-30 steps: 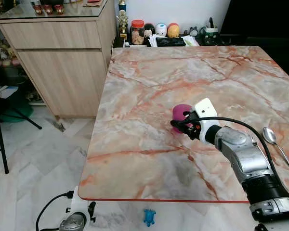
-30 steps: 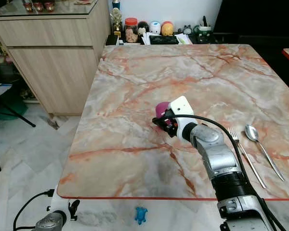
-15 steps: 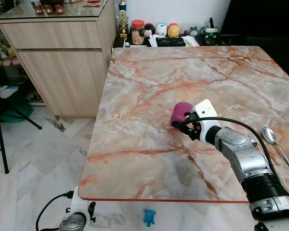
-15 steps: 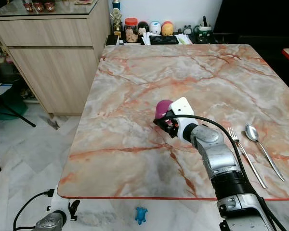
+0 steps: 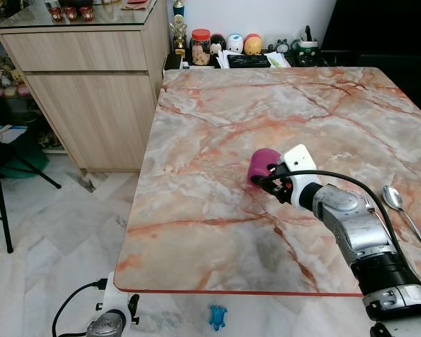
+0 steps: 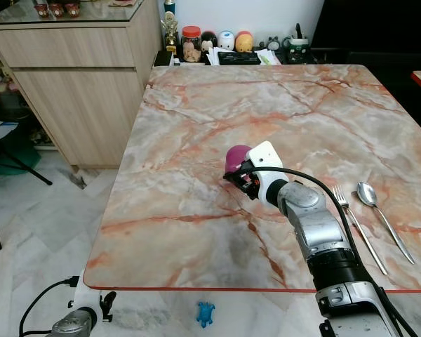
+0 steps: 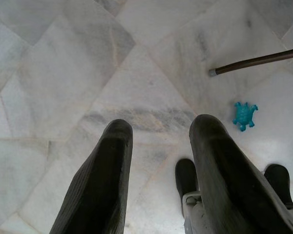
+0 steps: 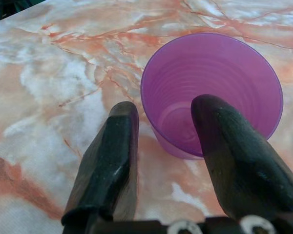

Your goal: Setting the table

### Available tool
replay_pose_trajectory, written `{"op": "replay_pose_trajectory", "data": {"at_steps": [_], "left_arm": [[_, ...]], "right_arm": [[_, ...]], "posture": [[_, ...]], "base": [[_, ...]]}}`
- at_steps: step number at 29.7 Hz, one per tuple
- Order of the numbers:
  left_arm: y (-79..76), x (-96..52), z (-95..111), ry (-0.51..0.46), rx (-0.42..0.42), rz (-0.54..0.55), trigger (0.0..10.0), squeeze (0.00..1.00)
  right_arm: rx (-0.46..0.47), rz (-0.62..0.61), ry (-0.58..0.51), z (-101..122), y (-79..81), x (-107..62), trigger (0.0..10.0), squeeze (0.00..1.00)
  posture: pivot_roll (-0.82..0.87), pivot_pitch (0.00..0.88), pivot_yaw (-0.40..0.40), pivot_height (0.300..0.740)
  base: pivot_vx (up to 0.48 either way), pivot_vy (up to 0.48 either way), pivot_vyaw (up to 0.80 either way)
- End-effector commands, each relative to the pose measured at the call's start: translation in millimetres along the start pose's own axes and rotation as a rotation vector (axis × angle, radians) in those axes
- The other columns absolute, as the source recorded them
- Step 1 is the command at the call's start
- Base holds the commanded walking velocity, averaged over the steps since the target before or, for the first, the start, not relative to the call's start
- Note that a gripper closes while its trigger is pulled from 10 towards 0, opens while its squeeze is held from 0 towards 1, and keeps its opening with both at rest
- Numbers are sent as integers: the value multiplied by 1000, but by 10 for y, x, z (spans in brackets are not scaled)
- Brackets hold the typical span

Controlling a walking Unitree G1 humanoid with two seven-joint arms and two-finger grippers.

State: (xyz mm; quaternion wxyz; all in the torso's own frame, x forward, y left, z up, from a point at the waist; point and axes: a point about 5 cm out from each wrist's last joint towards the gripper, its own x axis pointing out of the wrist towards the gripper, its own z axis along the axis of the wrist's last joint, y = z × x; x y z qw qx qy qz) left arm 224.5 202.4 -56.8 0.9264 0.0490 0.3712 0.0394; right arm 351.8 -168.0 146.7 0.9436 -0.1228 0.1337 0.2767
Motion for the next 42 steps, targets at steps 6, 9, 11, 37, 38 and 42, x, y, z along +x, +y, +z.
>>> {"op": "replay_pose_trajectory", "data": {"at_steps": [6,9,11,37,38,42], "left_arm": [[18,-10,-59,30,3,7,10000,0],[18,-10,-56,30,3,7,10000,0],[18,-9,-56,31,3,7,10000,0],[17,-12,-67,34,3,10,10000,0],[17,-12,-67,34,3,10,10000,0],[13,-13,-69,33,0,9,10000,0]], "right_arm": [[-20,-4,-25,89,-11,14,0,0],[-21,-4,-25,89,-11,14,0,0],[-22,-3,-25,90,-10,14,0,0],[-13,-284,-305,372,-174,-116,10000,0],[-13,-284,-305,372,-174,-116,10000,0],[0,-404,-416,349,-109,-248,10000,0]], "posture": [[-3,55,12,740],[-2,56,12,740],[-3,56,12,740],[-3,56,10,740],[-3,56,10,740],[-6,56,8,740]], "base": [[0,0,0],[0,0,0],[0,0,0],[0,0,0],[0,0,0],[0,0,0]]}}
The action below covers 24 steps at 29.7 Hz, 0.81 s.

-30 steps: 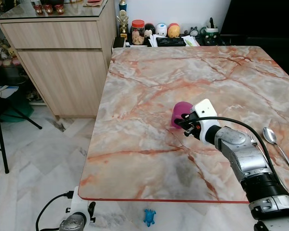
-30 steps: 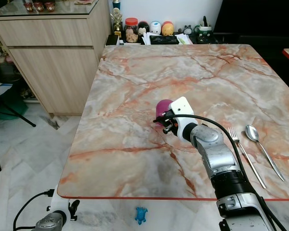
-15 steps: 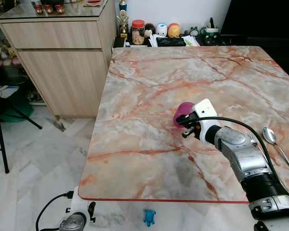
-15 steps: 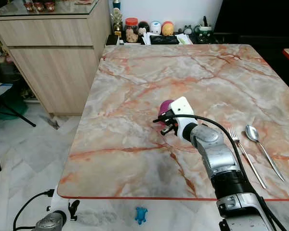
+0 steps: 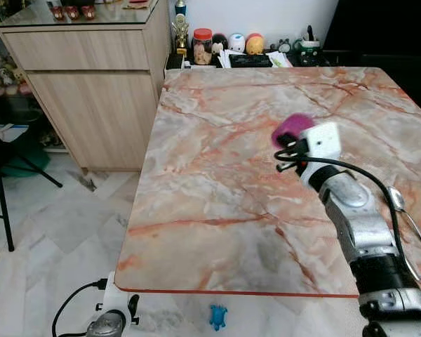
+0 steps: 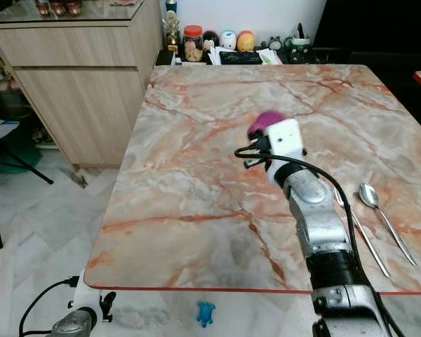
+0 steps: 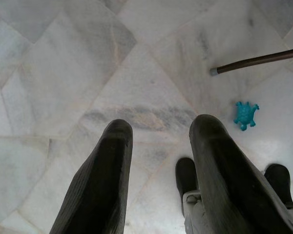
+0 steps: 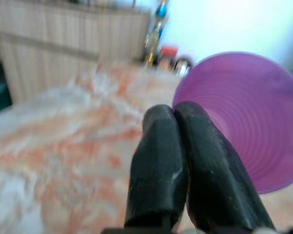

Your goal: Setting the table

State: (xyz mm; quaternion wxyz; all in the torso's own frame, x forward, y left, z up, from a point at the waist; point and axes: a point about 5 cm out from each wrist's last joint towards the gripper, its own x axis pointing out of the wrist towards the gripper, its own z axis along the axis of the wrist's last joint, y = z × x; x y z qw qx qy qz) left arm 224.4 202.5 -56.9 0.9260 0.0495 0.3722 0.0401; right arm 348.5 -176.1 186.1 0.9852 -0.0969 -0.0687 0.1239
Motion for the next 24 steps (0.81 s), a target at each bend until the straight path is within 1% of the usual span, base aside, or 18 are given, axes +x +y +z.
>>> {"op": "replay_pose_trajectory", "data": {"at_steps": [1,2,4,5,6,8,9,10,11,15,21,24], "left_arm": [[11,-13,-68,30,-1,7,10000,0],[10,-14,-69,29,-1,7,10000,0],[7,-15,-72,28,-1,6,10000,0],[4,-16,-75,29,1,2,10000,0],[3,-19,-81,28,4,-2,10000,0],[17,-23,-91,27,4,-1,10000,0],[36,-29,-108,30,4,2,10000,0],[47,-34,-121,32,5,4,10000,0],[50,-35,-127,32,6,4,10000,0],[55,-38,-132,31,8,6,10000,0],[41,-35,-120,26,16,1,10000,0],[26,-31,-109,22,14,-1,10000,0]], "right_arm": [[9,-67,-59,35,-18,-71,10000,0],[5,-84,-78,37,-16,-102,10000,0],[27,-142,-102,5,-26,-182,10000,0],[32,-173,-116,-30,-32,-259,10000,0],[60,-235,-137,-88,-49,-392,10000,0],[114,-297,-156,-132,-67,-506,10000,0],[139,-331,-168,-157,-65,-598,10000,0],[133,-346,-171,-172,-55,-660,10000,0],[132,-355,-175,-176,-53,-686,10000,0],[159,-371,-208,-135,-34,-707,10000,0],[143,-348,-239,-45,17,-595,10000,0],[121,-313,-248,0,55,-539,10000,0]], "posture": [[-8,55,6,740],[-8,55,5,740],[-7,54,1,740],[-2,50,-5,740],[2,49,-8,740],[-1,50,-8,740],[-3,48,-8,740],[-3,49,-7,740],[-3,48,-7,740],[-9,40,-6,740],[0,28,-16,740],[0,22,-17,740]], "base": [[0,0,0],[0,0,0],[0,0,0],[0,0,0],[0,0,0],[0,0,0],[0,0,0],[0,0,0],[0,0,0],[0,0,0],[0,0,0],[0,-369,0]]}}
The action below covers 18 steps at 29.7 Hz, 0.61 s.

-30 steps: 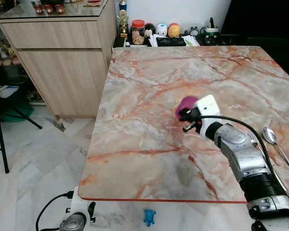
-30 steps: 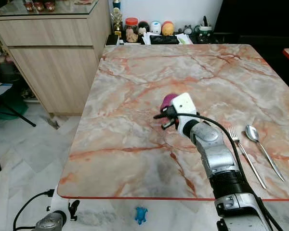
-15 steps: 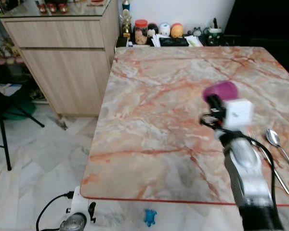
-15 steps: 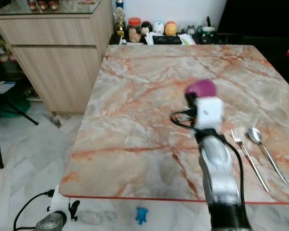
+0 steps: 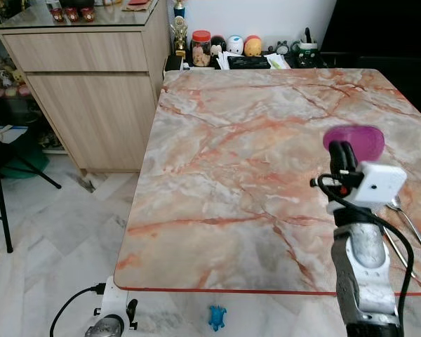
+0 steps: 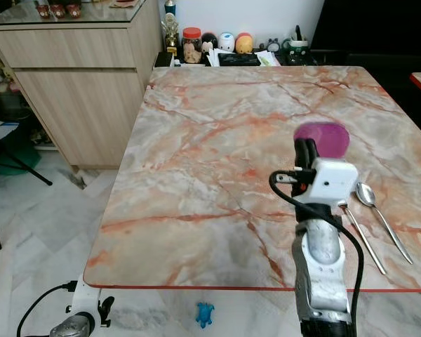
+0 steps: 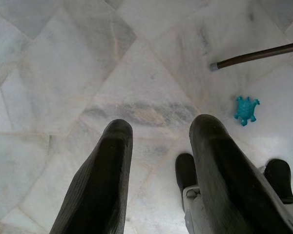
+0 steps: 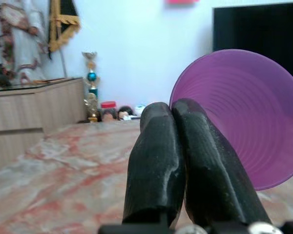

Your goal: Setting the table

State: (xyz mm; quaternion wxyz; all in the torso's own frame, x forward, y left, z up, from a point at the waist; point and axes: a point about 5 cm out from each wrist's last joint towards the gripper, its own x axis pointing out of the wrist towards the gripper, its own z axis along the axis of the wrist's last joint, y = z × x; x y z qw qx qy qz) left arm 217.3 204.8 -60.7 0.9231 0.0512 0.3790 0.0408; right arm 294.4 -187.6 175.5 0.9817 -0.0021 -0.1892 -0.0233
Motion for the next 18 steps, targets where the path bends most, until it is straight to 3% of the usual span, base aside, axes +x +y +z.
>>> {"op": "replay_pose_trajectory", "data": {"at_steps": [1,16,18], "left_arm": [[3,-8,-30,7,9,-3,10000,0],[-6,-3,-4,-4,7,-7,10000,0],[-9,-1,0,-5,7,-7,10000,0]], "right_arm": [[-12,23,-16,33,39,26,10000,0],[34,18,-21,64,30,99,10000,0],[48,19,-23,64,39,104,10000,0]], "posture": [[0,21,-18,740],[2,23,-17,740],[2,24,-17,740]], "base": [[0,-368,0],[0,-371,0],[0,-371,-788]]}}
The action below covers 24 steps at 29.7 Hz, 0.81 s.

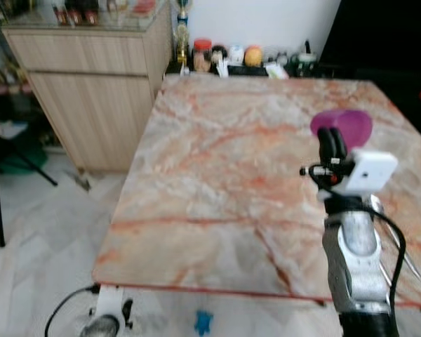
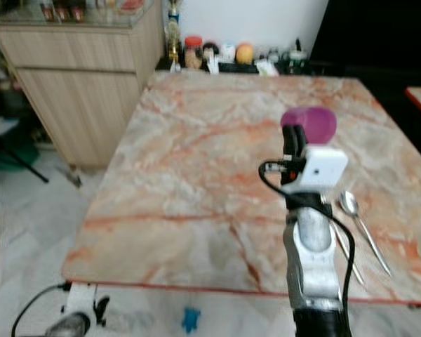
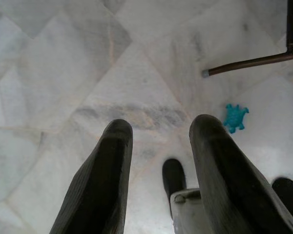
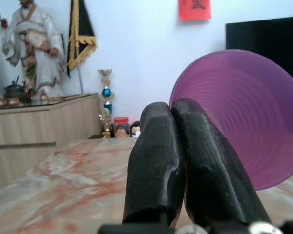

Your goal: Setting the table

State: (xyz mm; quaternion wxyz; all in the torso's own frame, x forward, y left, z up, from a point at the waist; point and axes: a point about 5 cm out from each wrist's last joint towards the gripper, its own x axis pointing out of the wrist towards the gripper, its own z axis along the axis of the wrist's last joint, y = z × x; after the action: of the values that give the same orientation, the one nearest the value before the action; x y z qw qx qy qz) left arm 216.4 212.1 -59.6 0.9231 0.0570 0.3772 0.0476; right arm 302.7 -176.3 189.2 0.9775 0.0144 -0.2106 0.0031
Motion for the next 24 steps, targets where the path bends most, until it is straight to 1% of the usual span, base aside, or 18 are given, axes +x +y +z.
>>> {"op": "replay_pose_trajectory", "data": {"at_steps": [1,3,10,12,16,18,20,21,24], "left_arm": [[-85,3,6,-3,1,-24,10000,0],[-89,4,12,-5,0,-24,10000,0],[-91,7,20,-6,-3,-24,10000,0],[-92,7,21,-7,-4,-23,10000,0],[-92,7,23,-7,-7,-22,10000,0],[-90,7,21,-7,-6,-22,10000,0],[-89,7,20,-7,-5,-22,10000,0],[-88,6,17,-6,-4,-22,10000,0],[-88,5,12,-4,-3,-21,10000,0]], "right_arm": [[6,-26,19,-30,-76,-22,10000,0],[-6,-26,18,-34,-74,-29,10000,0],[-1,-14,17,-37,-55,-28,10000,0],[-18,0,23,-44,-32,-21,10000,0],[-11,7,24,-50,-14,-15,10000,0],[-30,18,21,-41,-10,-10,10000,0],[-29,20,15,-32,-7,-8,10000,0],[-44,20,12,-24,-10,-7,10000,0],[-38,22,8,-21,-9,-6,10000,0]], "posture": [[4,25,-17,740],[4,26,-17,740],[4,28,-16,740],[6,29,-16,740],[7,31,-16,740],[6,33,-15,740],[6,33,-15,740],[6,33,-15,740],[6,33,-15,740]], "base": [[0,-371,-788],[0,-375,-616],[0,-374,0],[0,-371,0],[0,-374,0],[0,-373,0],[0,-375,0],[0,-371,794],[0,-371,794]]}}
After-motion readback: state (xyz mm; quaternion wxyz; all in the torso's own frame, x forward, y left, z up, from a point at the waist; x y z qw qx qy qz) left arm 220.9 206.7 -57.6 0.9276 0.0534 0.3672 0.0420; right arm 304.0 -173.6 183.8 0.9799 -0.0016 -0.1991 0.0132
